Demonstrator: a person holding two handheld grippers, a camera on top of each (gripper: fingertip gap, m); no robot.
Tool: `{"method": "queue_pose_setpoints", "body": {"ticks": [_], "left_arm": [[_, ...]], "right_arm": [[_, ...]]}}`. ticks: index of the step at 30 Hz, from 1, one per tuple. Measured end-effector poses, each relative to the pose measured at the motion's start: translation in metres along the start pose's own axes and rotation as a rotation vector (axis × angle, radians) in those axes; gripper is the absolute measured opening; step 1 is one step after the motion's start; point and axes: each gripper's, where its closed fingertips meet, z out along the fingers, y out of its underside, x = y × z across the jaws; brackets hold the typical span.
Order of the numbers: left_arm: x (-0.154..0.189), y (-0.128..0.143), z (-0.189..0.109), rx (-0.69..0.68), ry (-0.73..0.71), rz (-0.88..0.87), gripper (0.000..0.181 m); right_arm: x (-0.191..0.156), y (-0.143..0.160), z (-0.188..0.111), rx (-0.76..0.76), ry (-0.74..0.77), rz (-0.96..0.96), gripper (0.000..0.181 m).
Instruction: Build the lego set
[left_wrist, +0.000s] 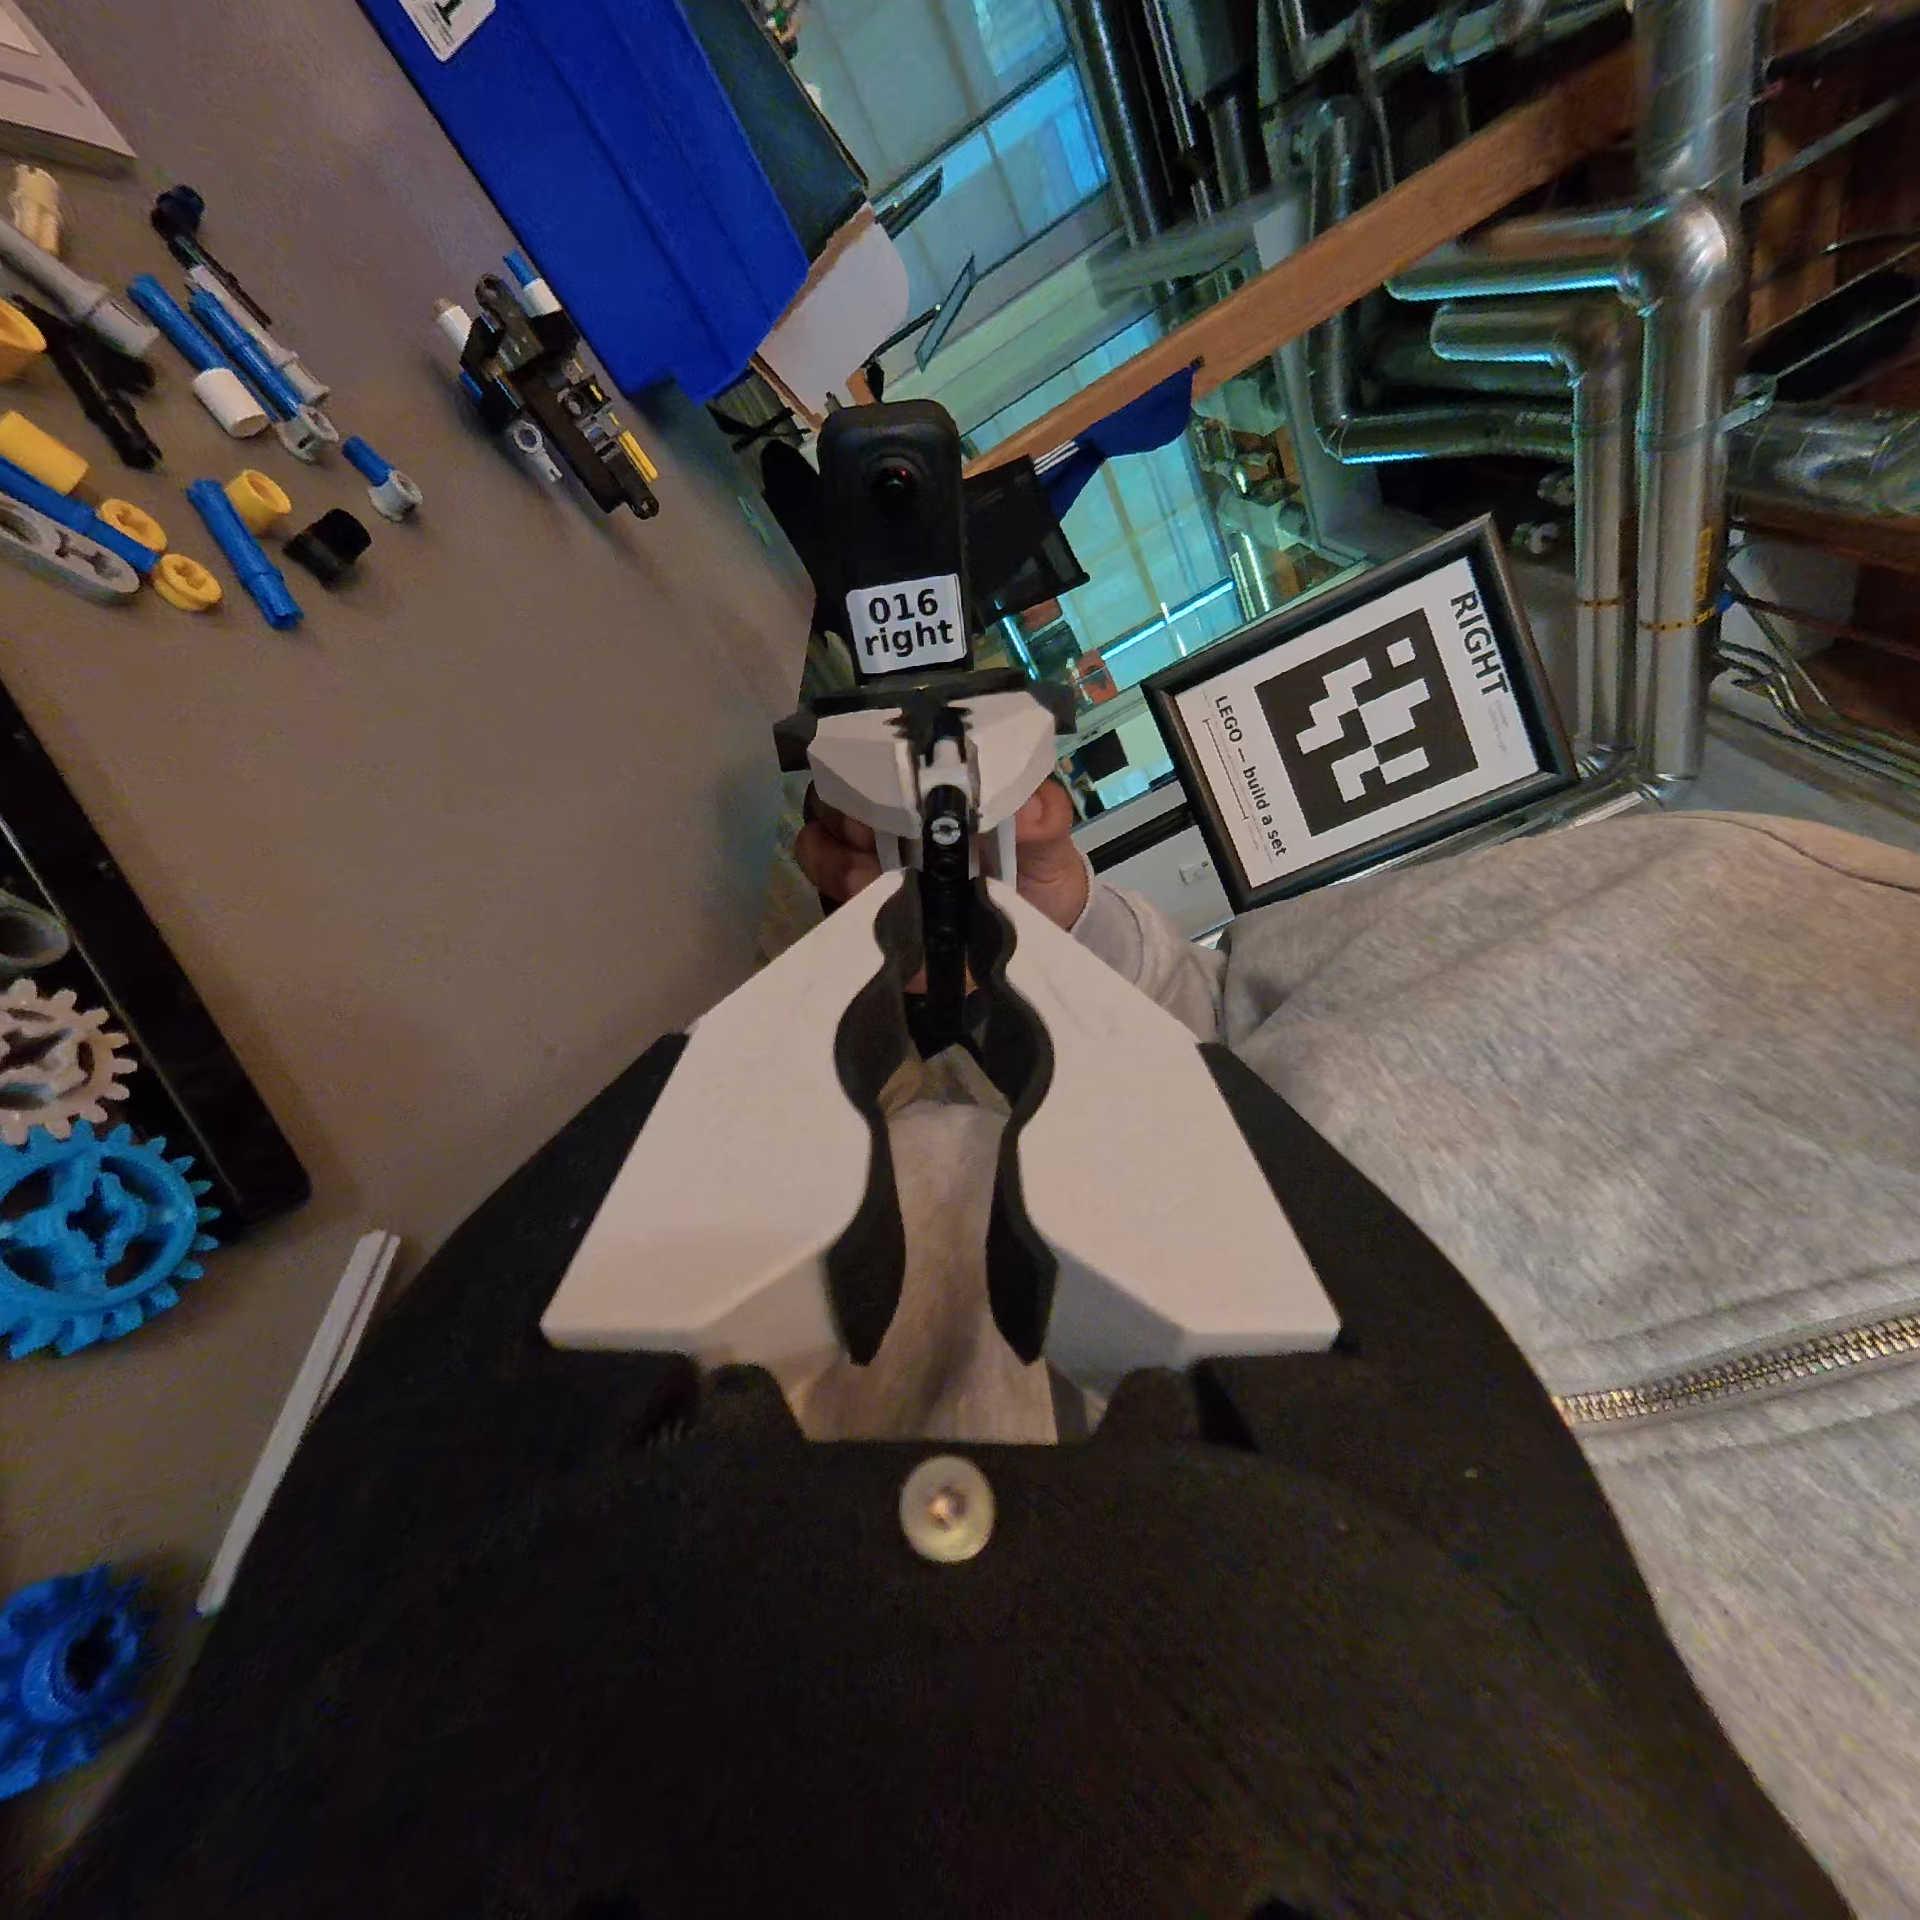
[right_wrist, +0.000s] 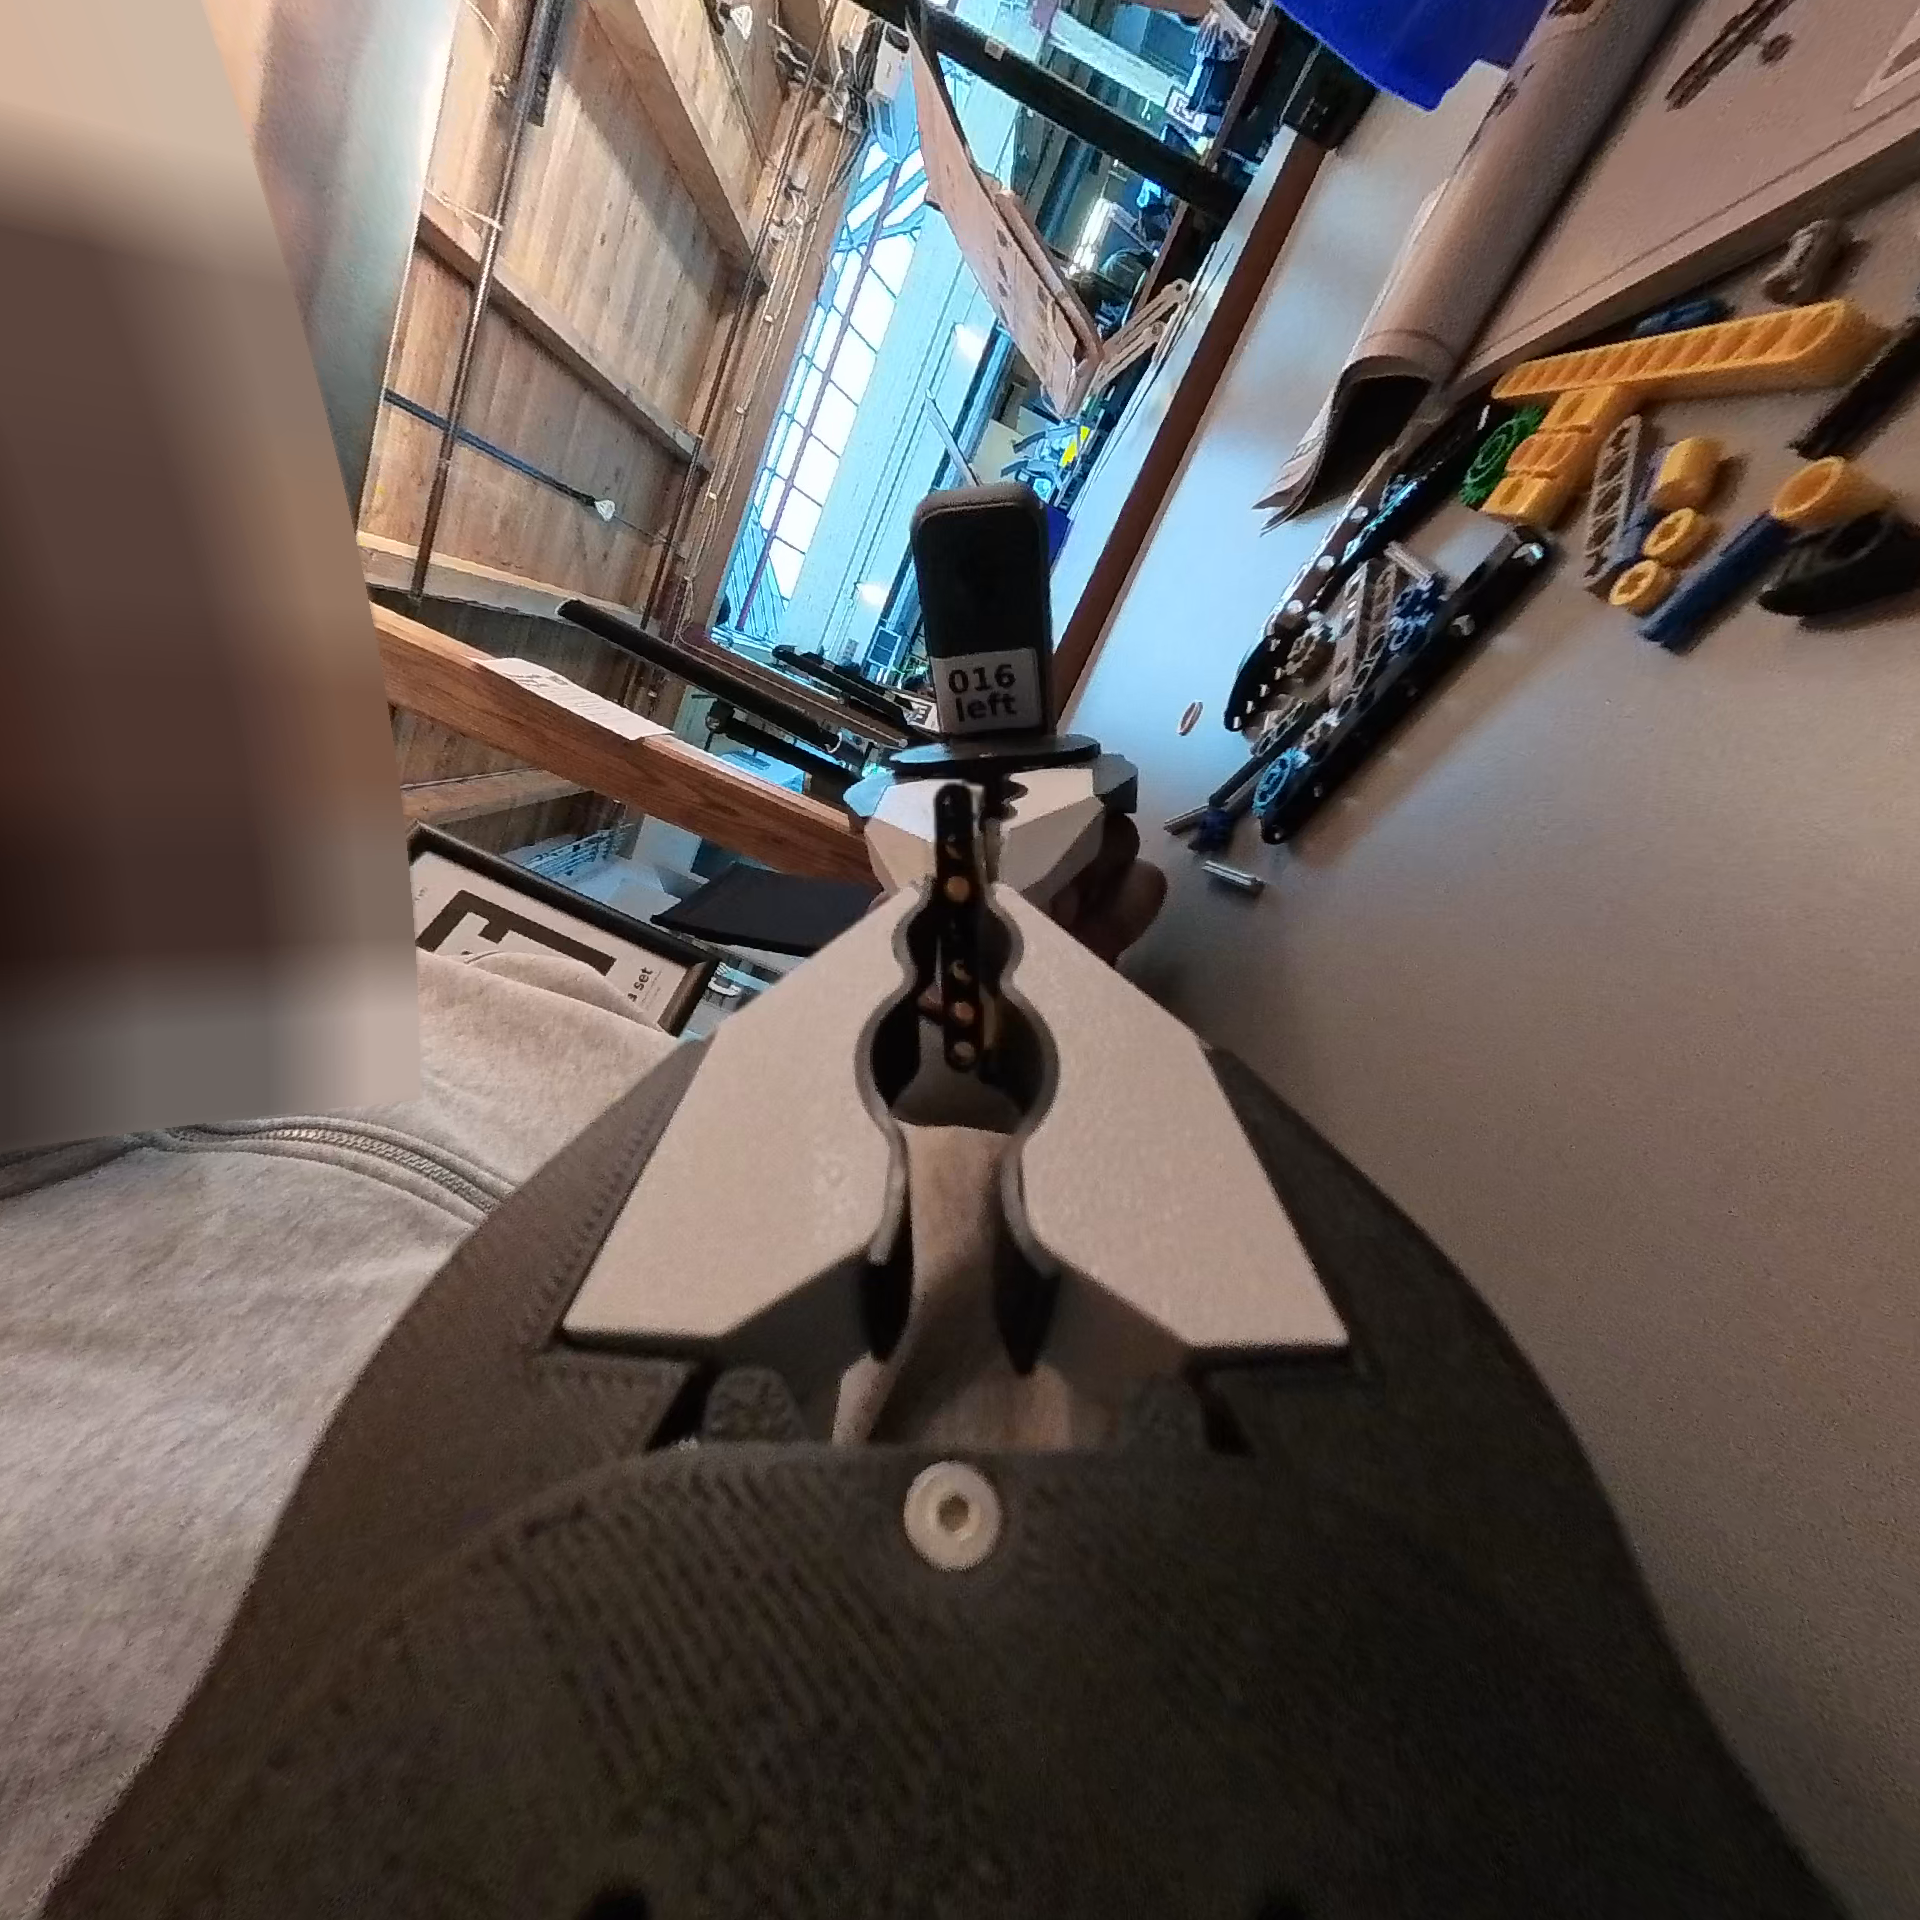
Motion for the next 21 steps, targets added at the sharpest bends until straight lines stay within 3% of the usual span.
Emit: {"method": "queue_pose_setpoints", "body": {"ticks": [21], "left_arm": [[-0.0005,0.0007,0.0016,0.003,0.004,-0.009,0.006]], "right_arm": [[0.0004,-0.0004,-0.0014,0.031,-0.005,0.01,0.004]]}}
